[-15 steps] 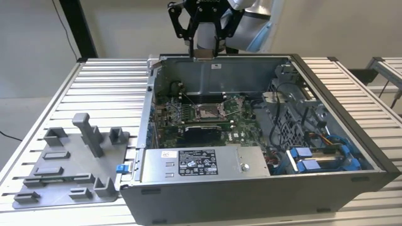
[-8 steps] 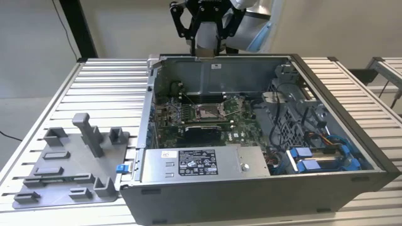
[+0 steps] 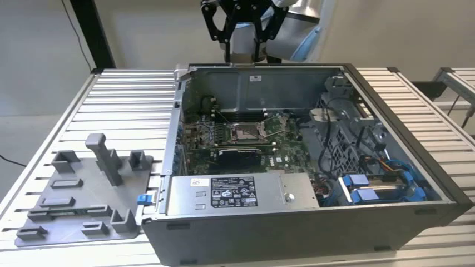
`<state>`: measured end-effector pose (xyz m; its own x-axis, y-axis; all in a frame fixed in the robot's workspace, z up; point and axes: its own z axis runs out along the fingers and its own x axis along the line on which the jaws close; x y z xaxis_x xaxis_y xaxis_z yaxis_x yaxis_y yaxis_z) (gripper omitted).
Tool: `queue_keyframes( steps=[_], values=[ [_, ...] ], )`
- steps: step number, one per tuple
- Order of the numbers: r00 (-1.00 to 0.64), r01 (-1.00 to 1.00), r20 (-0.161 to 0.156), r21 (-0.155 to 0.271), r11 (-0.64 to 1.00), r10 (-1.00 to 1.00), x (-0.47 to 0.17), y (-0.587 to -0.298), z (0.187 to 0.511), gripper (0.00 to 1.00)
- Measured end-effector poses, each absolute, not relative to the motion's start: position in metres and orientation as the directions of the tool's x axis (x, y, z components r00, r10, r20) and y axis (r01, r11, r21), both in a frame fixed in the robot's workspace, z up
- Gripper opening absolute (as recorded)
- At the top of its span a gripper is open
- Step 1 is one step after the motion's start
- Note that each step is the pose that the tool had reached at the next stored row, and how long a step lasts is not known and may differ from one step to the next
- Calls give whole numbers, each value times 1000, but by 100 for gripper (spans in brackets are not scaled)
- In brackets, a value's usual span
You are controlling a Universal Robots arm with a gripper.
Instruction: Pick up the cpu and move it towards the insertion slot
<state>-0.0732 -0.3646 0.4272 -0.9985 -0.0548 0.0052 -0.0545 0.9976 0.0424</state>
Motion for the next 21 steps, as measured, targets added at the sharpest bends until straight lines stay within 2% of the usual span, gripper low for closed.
queue_keyframes(
  steps=[21],
  values=[
    [-998, -61, 5, 42, 997, -61, -68, -356, 427, 0]
  ],
)
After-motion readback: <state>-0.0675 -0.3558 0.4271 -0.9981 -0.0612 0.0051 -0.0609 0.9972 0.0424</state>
